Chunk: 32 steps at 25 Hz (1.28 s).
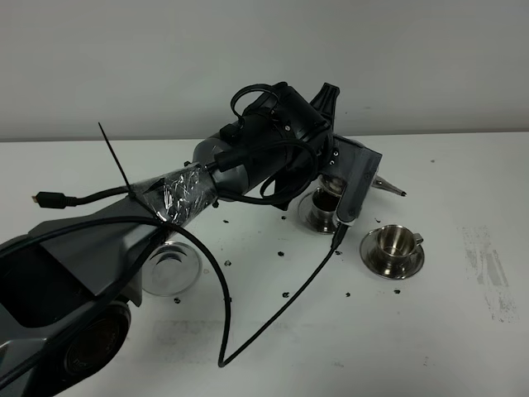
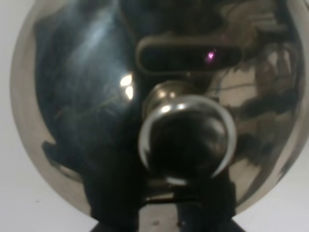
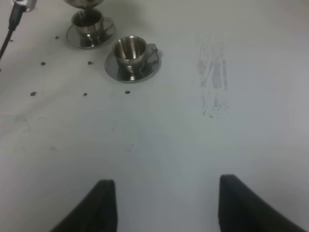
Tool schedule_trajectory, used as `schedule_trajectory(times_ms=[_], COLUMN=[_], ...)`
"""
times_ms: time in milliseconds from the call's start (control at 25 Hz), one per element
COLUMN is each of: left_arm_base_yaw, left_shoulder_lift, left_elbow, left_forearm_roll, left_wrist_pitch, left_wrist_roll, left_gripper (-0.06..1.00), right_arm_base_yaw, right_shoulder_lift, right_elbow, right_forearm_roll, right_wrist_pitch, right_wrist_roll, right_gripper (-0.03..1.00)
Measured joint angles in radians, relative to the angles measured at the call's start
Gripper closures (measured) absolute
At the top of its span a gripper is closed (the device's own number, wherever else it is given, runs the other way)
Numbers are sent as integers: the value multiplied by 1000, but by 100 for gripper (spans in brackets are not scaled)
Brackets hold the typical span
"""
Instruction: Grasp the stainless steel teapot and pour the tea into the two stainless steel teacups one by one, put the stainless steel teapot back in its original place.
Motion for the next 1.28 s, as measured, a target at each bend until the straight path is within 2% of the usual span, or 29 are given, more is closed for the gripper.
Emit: schedule_trajectory(times_ms=[400,1280], left_arm_base_yaw=[0,-21], left_shoulder_lift=[15,15], left_elbow=[0,0], left_forearm_roll=[40,209], left_wrist_pitch=[6,-59], left_wrist_roll=[90,95], left_gripper=[77,77], right_arm_base_yaw=[0,0], right_shoulder_lift=[0,0], right_elbow=[0,0], right_forearm_roll=[0,0], right_wrist_pitch=[0,0], right_wrist_roll=[0,0], right_gripper=[50,50])
